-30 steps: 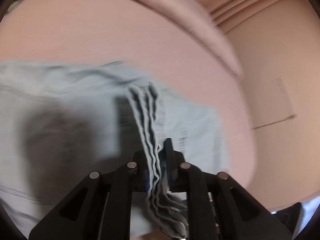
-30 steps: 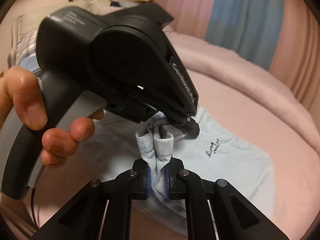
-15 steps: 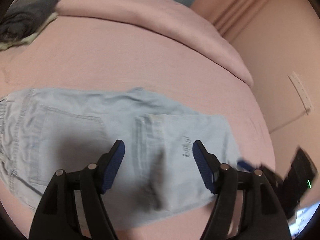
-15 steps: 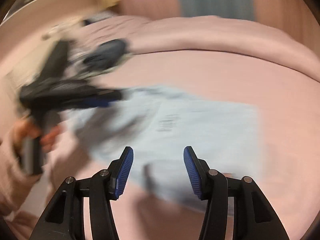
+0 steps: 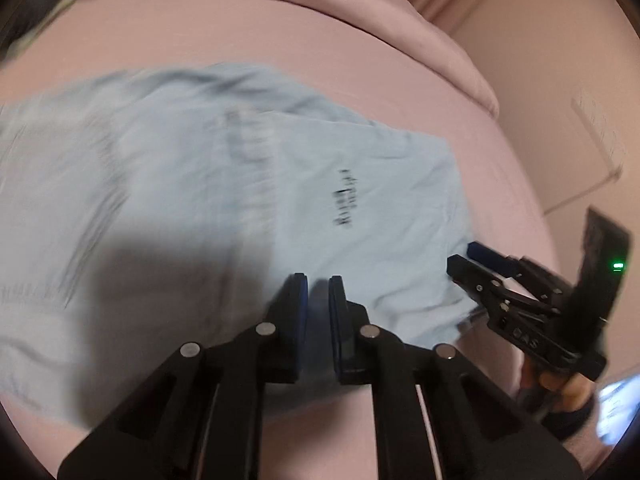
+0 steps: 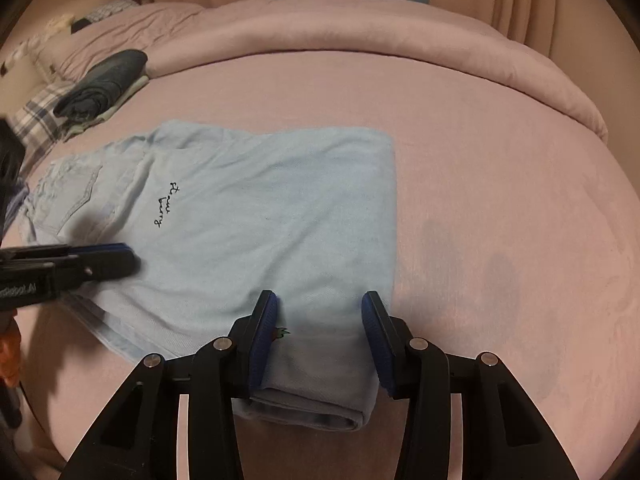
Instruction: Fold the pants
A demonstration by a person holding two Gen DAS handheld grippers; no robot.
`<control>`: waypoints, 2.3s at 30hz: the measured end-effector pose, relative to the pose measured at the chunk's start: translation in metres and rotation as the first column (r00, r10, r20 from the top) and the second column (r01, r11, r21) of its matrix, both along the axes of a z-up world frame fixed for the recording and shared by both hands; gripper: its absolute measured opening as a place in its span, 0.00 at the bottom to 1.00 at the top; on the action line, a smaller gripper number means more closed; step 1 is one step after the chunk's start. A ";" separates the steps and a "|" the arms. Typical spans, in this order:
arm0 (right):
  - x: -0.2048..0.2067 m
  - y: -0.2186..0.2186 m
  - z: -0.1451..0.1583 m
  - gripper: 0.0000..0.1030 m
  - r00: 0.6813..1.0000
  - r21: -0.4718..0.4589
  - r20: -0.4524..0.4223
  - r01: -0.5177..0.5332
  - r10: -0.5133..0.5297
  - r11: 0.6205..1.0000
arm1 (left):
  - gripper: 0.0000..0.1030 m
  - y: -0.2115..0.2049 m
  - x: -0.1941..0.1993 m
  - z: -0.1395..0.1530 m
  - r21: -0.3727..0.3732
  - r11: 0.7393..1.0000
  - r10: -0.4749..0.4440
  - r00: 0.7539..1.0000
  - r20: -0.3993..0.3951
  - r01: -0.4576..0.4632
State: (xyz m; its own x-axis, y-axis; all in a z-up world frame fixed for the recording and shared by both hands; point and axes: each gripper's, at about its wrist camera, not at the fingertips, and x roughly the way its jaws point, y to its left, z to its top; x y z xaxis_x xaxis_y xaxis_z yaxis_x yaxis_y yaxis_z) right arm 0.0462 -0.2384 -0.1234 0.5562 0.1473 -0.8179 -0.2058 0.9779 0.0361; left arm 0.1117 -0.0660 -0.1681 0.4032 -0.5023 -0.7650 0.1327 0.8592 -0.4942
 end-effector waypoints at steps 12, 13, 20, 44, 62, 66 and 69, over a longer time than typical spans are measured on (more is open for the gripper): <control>0.037 0.116 0.011 0.20 0.926 0.088 0.052 -0.376 0.373 0.922 | 0.11 0.026 -0.028 0.004 -0.075 0.997 0.037 0.999 0.020 -0.036; 0.041 0.126 0.010 0.17 0.914 0.075 0.046 -0.406 0.404 0.911 | 0.11 0.027 -0.027 0.004 -0.087 0.995 0.040 0.999 0.016 -0.039; 0.064 0.187 -0.014 0.06 0.857 -0.040 -0.031 -0.515 0.514 0.856 | 0.11 0.028 -0.025 0.004 -0.111 0.993 0.035 0.999 -0.017 -0.036; 0.078 0.188 0.003 0.04 0.873 0.120 -0.002 -0.483 0.487 0.867 | 0.11 0.036 -0.017 0.004 -0.135 0.990 0.030 0.998 -0.049 -0.036; 0.050 0.130 0.005 0.04 0.954 0.129 -0.025 -0.292 0.298 0.948 | 0.11 0.026 -0.019 0.011 -0.033 0.999 0.017 1.000 -0.018 -0.018; 0.025 0.095 -0.002 0.04 0.974 0.076 -0.019 -0.223 0.225 0.972 | 0.11 0.023 -0.020 0.011 -0.008 1.000 0.016 1.000 -0.008 -0.016; 0.006 0.070 -0.016 0.04 0.983 0.056 -0.040 -0.179 0.181 0.982 | 0.11 0.021 -0.019 0.010 0.007 1.000 0.015 1.000 -0.003 -0.015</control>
State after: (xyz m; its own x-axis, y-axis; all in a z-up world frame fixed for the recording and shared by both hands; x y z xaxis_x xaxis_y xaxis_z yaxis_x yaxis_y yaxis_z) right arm 0.0526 -0.1679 -0.1393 0.4795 0.2845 -0.8302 -0.3752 0.9216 0.0991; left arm 0.0931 -0.0450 -0.1577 0.4082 -0.4911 -0.7695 0.1182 0.8643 -0.4889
